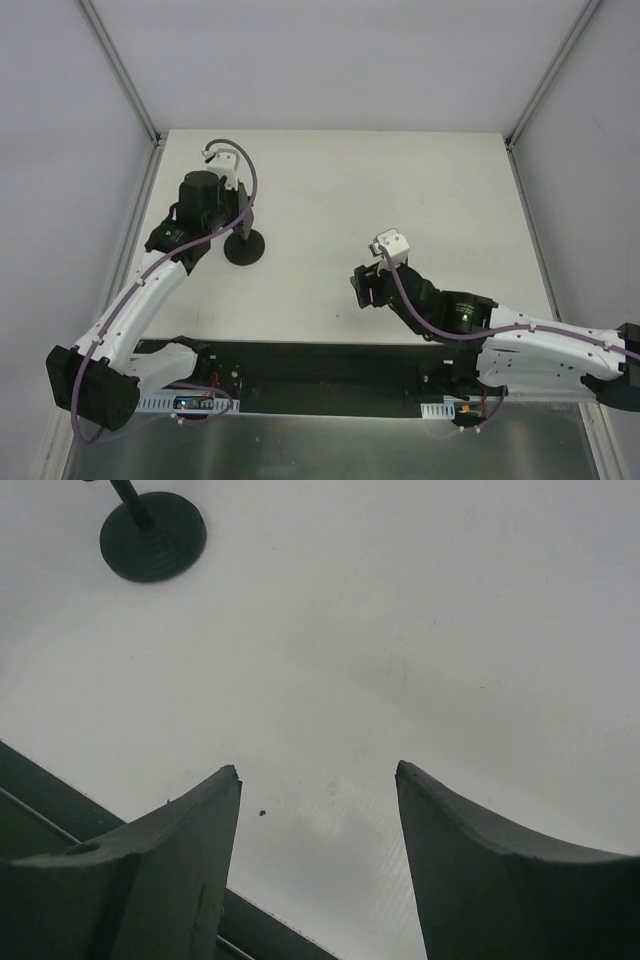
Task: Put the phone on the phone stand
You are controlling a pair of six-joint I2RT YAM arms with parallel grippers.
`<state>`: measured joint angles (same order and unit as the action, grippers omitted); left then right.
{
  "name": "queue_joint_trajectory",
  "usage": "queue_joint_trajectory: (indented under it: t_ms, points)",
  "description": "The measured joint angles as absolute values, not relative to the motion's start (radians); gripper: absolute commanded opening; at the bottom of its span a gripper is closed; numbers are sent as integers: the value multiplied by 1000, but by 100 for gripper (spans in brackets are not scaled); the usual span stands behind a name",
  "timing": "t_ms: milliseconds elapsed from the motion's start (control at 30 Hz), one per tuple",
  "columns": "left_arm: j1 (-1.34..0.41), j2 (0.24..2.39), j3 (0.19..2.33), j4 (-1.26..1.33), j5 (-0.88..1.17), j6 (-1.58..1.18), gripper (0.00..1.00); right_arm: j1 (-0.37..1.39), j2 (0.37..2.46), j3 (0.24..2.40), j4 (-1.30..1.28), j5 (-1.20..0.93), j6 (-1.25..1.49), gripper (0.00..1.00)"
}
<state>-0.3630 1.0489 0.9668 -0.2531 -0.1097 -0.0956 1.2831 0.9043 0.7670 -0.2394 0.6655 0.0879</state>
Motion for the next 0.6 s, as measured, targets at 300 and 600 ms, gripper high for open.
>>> queue_joint_trajectory:
  t_ms: [300, 600]
  points:
    - [-45, 1218, 1129, -292, 103, 46, 0, 1274, 715, 724, -353, 637, 96, 66]
    - [131, 1512, 1453, -270, 268, 221, 0, 1273, 689, 834, -558, 579, 99, 66]
